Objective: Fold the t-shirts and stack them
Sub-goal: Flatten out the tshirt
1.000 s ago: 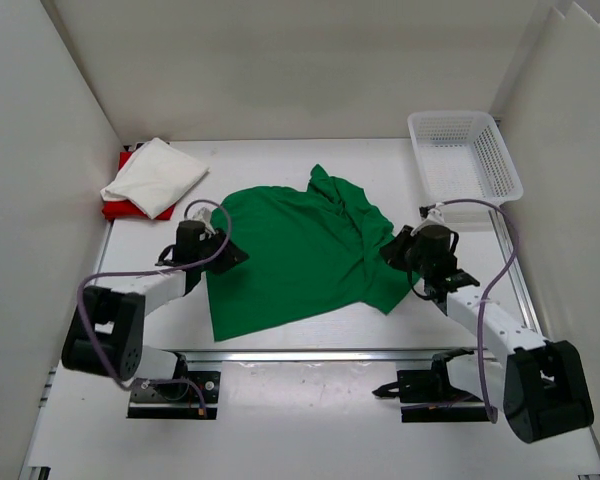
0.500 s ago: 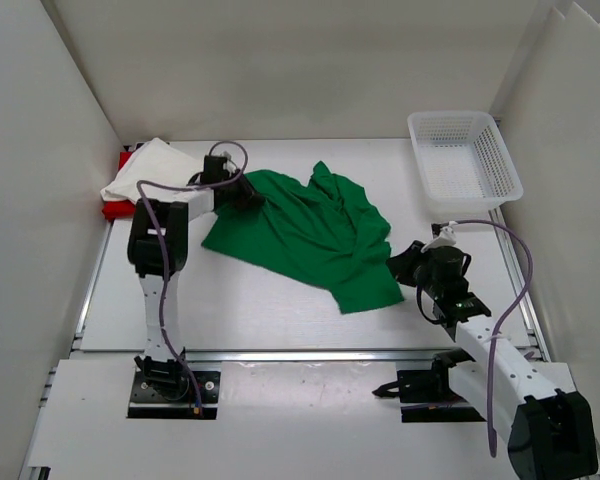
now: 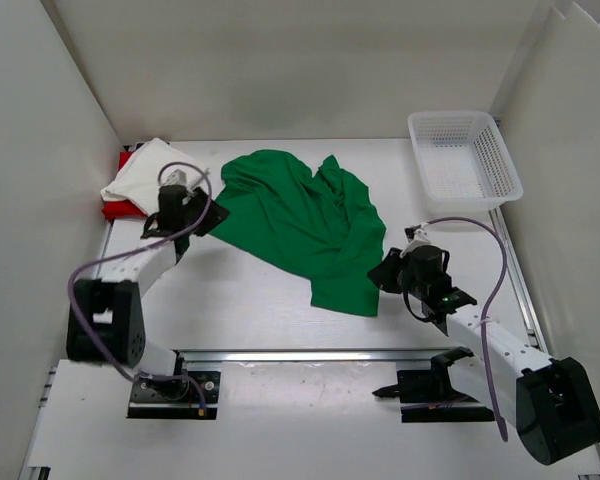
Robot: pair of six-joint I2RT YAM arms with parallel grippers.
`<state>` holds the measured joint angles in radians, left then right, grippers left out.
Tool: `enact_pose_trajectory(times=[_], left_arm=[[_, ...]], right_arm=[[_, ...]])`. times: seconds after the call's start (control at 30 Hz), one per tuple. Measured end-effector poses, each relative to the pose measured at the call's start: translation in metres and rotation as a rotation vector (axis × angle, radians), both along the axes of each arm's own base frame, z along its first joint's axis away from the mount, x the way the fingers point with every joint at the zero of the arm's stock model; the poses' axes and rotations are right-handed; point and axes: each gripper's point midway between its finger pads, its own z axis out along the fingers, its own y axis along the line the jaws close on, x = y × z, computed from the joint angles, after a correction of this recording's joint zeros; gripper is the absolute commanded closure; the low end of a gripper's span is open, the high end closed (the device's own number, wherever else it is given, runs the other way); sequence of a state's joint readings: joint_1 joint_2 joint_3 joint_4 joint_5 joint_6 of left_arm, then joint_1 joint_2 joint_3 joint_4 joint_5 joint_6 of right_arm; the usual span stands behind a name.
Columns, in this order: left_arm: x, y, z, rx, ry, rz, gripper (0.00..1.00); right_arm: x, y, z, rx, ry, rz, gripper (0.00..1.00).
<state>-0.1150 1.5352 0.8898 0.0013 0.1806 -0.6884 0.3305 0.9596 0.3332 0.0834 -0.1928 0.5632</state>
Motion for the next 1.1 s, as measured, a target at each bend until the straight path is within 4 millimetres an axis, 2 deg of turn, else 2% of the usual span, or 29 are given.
enact_pose_trajectory(times=[0.07, 0.1, 0.2, 0.27, 0.37, 0.5, 0.57, 0.67, 0.97, 1.03, 1.1], left_arm=[[-0.013, 0.032, 0.007, 0.004, -0.056, 0.091, 0.47], [-0.017, 0.05, 0.004, 0.006, -0.066, 0.145, 0.47], [-0.02, 0.102, -0.027, 0.02, 0.003, 0.304, 0.47], [-0.016, 0.116, -0.054, 0.026, 0.078, 0.344, 0.46], [-0.009, 0.117, -0.089, 0.013, 0.173, 0.356, 0.46], [0.019, 0.117, -0.084, -0.006, 0.149, 0.364, 0.44], [0.027, 0.115, -0.085, -0.011, 0.15, 0.365, 0.48], [0.032, 0.108, -0.089, -0.024, 0.149, 0.364, 0.57], [0.042, 0.102, -0.09, -0.05, 0.126, 0.373, 0.58], [0.043, 0.102, -0.09, -0.055, 0.122, 0.375, 0.64], [0.044, 0.103, -0.092, -0.057, 0.124, 0.379, 0.78]], right_arm=[[-0.004, 0.007, 0.001, -0.002, -0.007, 0.032, 0.87], [-0.006, 0.01, 0.002, 0.0, -0.011, 0.045, 0.88], [-0.009, 0.016, 0.008, 0.007, -0.029, 0.071, 0.88], [-0.01, 0.018, 0.013, 0.015, -0.046, 0.083, 0.87], [-0.012, 0.018, 0.022, 0.025, -0.08, 0.088, 0.86], [-0.013, 0.017, 0.031, 0.039, -0.109, 0.091, 0.86], [-0.012, 0.016, 0.032, 0.042, -0.111, 0.087, 0.86], [-0.013, 0.015, 0.03, 0.039, -0.104, 0.084, 0.86], [-0.013, 0.002, 0.022, 0.032, -0.08, 0.046, 0.85], [-0.013, 0.0, 0.022, 0.032, -0.084, 0.039, 0.84], [-0.015, -0.002, 0.021, 0.03, -0.082, 0.034, 0.82]])
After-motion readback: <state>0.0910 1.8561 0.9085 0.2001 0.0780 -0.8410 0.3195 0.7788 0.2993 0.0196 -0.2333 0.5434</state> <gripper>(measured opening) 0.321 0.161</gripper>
